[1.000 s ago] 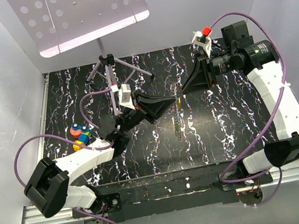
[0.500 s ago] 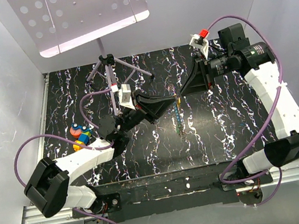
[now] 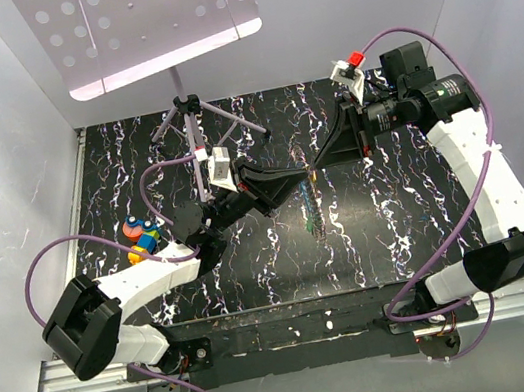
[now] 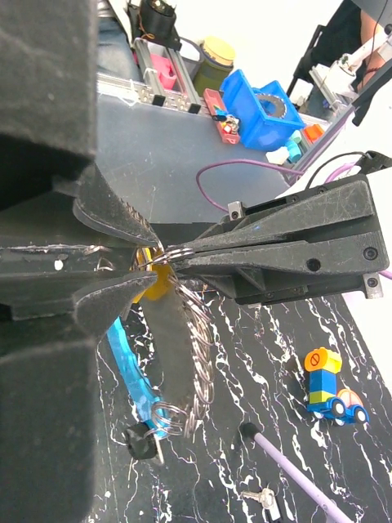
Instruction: Put the keys on the keyring
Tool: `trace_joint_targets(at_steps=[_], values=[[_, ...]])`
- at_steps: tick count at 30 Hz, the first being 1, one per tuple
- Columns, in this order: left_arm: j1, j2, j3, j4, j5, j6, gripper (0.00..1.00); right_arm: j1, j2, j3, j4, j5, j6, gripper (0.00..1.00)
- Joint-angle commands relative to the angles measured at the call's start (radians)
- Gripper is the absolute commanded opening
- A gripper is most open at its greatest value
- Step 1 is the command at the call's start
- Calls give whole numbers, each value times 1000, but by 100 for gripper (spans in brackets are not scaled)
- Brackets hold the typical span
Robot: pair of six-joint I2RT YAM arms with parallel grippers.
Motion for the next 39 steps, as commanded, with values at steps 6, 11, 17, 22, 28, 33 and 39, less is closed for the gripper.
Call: trace_joint_targets(at_steps=[6, 11, 17, 22, 28, 33, 39], values=[[6, -17, 38, 49, -11, -1, 0, 15, 4, -17, 20, -25, 4, 24], [6, -18, 36, 49, -13, 0, 0, 20, 1, -28, 21, -34, 0, 17], [6, -21, 35, 46, -18, 8, 0, 20, -5, -33, 20, -36, -6, 1], [6, -38, 26, 30, -21, 32, 0, 20, -20, -48, 12, -31, -15, 1], [14, -55, 32, 22, -18, 45, 0, 18, -36, -86, 12, -27, -24, 1], [20, -58, 36, 19, -11, 46, 0, 20, -45, -119, 29, -40, -15, 1], [25, -63, 32, 14, 2, 52, 0, 20, -50, -140, 32, -45, -15, 1]])
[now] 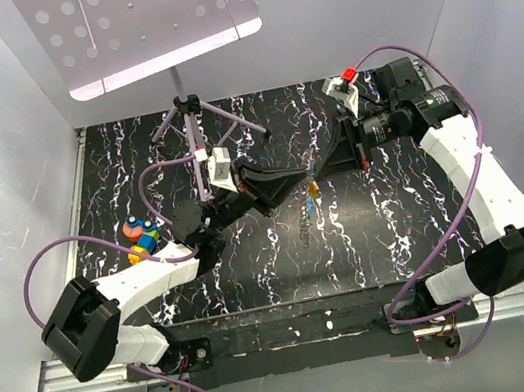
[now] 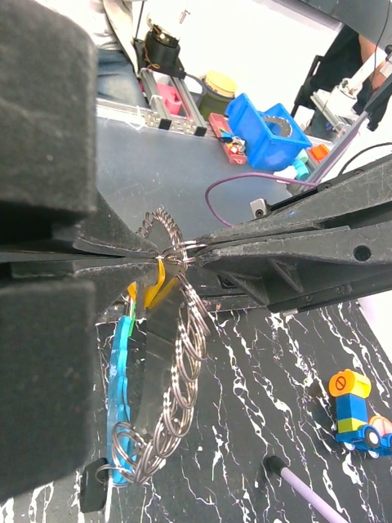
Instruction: Put the keys on the keyring
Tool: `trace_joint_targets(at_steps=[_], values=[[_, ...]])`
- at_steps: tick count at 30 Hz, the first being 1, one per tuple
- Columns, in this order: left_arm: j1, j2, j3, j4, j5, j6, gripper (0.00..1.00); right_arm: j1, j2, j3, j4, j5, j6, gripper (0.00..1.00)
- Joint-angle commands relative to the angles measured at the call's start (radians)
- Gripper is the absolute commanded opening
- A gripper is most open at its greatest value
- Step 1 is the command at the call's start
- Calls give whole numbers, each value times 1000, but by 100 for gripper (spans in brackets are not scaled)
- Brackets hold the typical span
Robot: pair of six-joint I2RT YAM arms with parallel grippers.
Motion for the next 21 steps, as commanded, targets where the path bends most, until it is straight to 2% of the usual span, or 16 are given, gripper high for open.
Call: trace_joint_targets(at_steps=[1, 5, 7, 9, 11, 21], values=[[16, -55, 33, 34, 0, 19, 0, 4, -33, -13, 18, -21, -10, 1], [22, -61, 29, 25, 15, 19, 0, 4, -36, -21, 17, -2, -14, 1], [25, -63, 25, 22, 20, 16, 0, 4, -37, -17, 9, -11, -22, 11], [28, -58, 25, 22, 29, 10, 0, 4, -36, -4, 0, -16, -30, 26], [32, -54, 25, 28, 37, 0, 0, 2, -31, 16, -18, -16, -48, 35], [32, -26, 39, 62, 70, -47, 0, 4, 33, 125, -67, -31, -77, 39]])
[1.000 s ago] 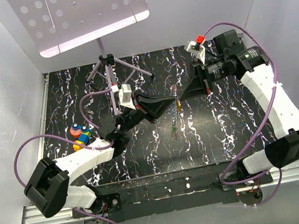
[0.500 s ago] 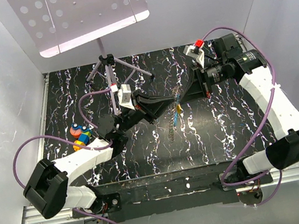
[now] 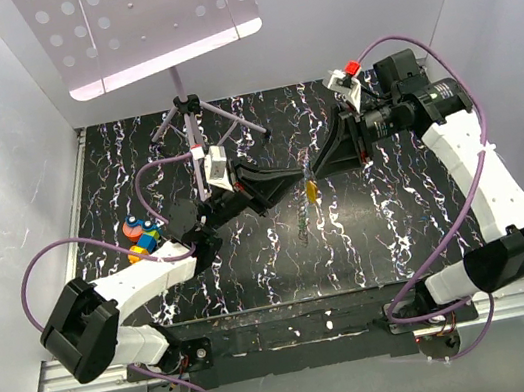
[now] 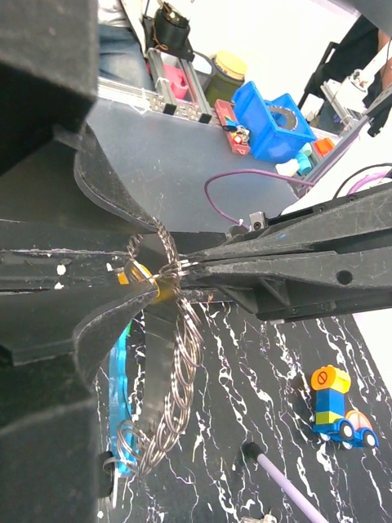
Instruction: Put the keys on the keyring
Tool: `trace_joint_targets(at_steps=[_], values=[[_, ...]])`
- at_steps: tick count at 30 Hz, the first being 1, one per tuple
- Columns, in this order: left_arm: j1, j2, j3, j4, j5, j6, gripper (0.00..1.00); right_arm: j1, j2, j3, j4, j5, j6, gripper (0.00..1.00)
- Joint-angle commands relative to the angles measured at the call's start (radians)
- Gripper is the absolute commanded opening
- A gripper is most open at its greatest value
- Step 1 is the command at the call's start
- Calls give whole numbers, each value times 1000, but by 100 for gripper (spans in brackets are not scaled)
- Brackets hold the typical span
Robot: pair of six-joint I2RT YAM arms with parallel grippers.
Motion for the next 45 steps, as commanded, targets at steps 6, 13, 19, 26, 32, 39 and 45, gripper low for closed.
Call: trace_joint_targets(at_steps=[6, 13, 19, 26, 32, 39, 45], values=[[6, 0, 47, 72, 16, -35, 0, 6, 38, 67, -26, -20, -23, 40], [4, 11, 49, 75, 5, -50, 0, 20, 44, 79, -35, -9, -37, 40], [6, 21, 44, 73, -8, -61, 0, 35, 49, 96, -48, 2, -54, 38], [6, 15, 39, 67, -31, -58, 0, 52, 52, 84, -49, 40, -67, 34], [6, 15, 33, 59, -38, -59, 0, 66, 60, 100, -65, 48, -87, 16], [4, 18, 35, 52, -31, -65, 0, 68, 66, 116, -86, 43, -116, 1], [9, 11, 44, 13, 4, -82, 0, 66, 57, 105, -109, 57, -150, 1]])
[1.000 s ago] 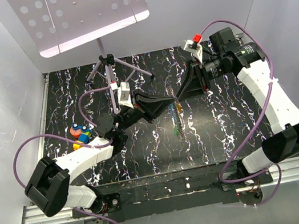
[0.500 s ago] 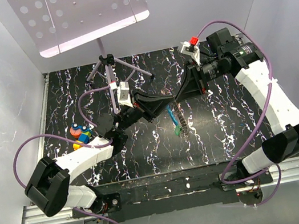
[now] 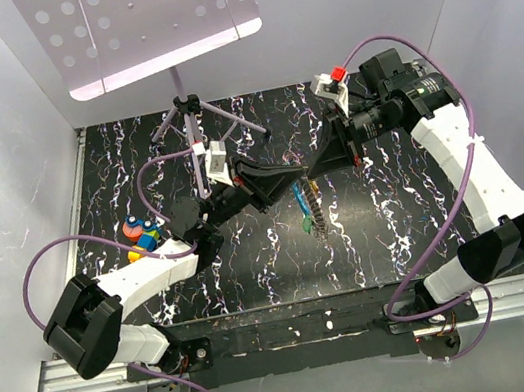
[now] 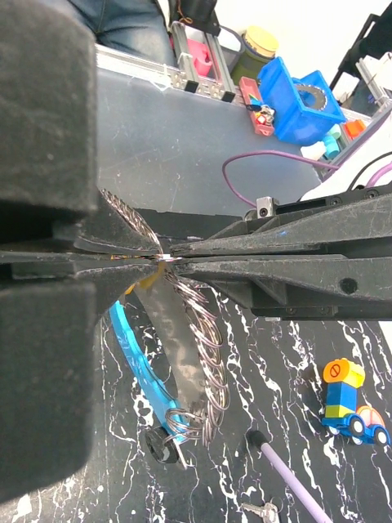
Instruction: Put the keys on the keyring
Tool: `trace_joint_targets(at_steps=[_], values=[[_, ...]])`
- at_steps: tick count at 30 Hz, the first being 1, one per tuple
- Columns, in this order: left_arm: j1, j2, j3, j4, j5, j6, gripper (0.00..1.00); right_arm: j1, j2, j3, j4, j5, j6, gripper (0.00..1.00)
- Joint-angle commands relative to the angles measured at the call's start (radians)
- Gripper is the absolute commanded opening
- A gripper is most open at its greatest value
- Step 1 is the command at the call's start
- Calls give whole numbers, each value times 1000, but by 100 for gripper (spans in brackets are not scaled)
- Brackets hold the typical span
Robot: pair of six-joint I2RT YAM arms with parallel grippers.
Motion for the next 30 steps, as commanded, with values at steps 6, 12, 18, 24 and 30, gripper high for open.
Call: trace_joint_targets(at_steps=[6, 12, 18, 24, 30], values=[[76, -47, 63, -89, 144, -118, 29, 6, -27, -11, -48, 16, -67, 1], [179, -131, 166, -417, 323, -143, 62, 6, -37, -51, -76, 34, -131, 1], [196, -99, 410, -1027, 581, 94, 73, 8, -34, -73, -113, 43, -186, 1], [190, -24, 553, -1290, 653, 197, 72, 5, -30, -79, -125, 31, -205, 1], [147, 45, 668, -1508, 594, 351, 68, 8, -30, -100, -127, 22, -211, 1]])
